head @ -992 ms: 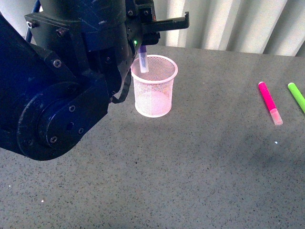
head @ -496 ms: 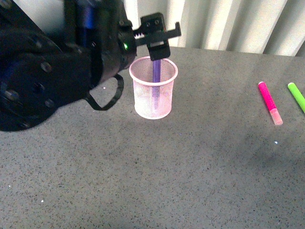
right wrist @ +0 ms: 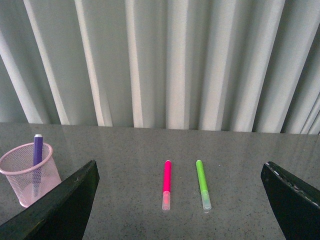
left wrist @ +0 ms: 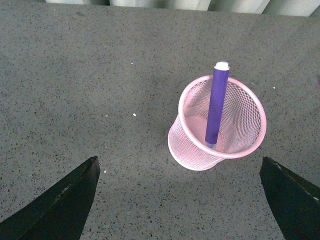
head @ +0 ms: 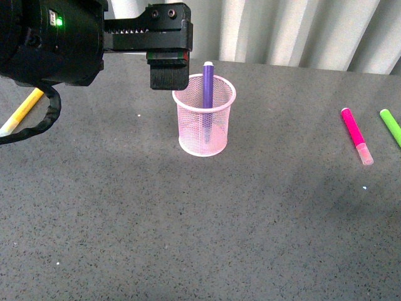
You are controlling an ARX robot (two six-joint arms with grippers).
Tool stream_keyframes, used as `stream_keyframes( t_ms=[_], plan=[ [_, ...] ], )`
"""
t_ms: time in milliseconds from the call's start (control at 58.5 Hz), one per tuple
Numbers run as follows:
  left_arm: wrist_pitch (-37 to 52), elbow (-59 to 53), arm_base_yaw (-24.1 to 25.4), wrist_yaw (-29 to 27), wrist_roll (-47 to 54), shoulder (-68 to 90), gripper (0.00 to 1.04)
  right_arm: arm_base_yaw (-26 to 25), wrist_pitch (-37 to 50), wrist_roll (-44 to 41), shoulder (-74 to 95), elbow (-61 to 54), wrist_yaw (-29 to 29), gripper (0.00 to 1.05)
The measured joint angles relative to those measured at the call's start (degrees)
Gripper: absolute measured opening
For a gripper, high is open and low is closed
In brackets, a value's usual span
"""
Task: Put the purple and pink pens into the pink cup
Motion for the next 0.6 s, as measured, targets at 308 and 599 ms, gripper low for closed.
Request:
stream_keyframes(
  t_ms=[308, 599],
  plan=[
    [51.5, -23.9, 6.3, -9.7, 9.7, -4.1, 0.47, 0.0, 0.0, 0.0, 0.0, 0.0, 0.0, 0.98],
    [48.2, -34.9, 12.3, -2.8, 10.6, -17.9, 0.04, 0.0, 0.0, 0.0, 0.0, 0.0, 0.0, 0.98]
  ],
)
